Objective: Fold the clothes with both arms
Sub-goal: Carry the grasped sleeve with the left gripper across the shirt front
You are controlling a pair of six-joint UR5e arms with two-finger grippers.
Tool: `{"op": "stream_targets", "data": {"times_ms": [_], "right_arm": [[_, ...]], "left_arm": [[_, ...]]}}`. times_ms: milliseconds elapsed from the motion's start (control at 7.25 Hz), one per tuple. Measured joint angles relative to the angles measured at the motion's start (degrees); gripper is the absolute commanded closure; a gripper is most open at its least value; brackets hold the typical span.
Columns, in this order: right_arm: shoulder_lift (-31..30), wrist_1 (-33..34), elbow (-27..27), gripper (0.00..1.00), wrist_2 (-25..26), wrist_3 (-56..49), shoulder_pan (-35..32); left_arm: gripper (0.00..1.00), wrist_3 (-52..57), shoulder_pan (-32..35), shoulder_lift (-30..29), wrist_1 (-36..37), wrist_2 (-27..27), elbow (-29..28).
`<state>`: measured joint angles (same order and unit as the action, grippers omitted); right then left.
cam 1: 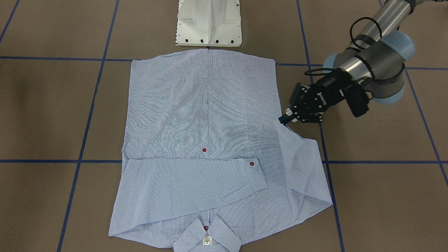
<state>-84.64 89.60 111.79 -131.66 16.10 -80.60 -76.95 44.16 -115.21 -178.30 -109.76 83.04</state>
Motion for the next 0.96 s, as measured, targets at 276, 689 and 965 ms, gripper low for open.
{"op": "stream_targets", "data": {"times_ms": [276,689,965], "right_arm": [[-0.04,0.01,0.0,0.0,0.0,0.08,0.0],[-0.22,0.04,0.09,0.0,0.0,0.15,0.0],[-0.26,0.05,0.02,0.0,0.0,0.16,0.0]], "left_arm": [[1.0,-4.07,-4.38,-8.7,8.8,4.76,-0.28],[1.0,-4.88,-10.19,-16.08,17.59,13.78,-3.62],[0.01,-4.54,-13.17,-17.49,18.27,17.78,-7.26]]}}
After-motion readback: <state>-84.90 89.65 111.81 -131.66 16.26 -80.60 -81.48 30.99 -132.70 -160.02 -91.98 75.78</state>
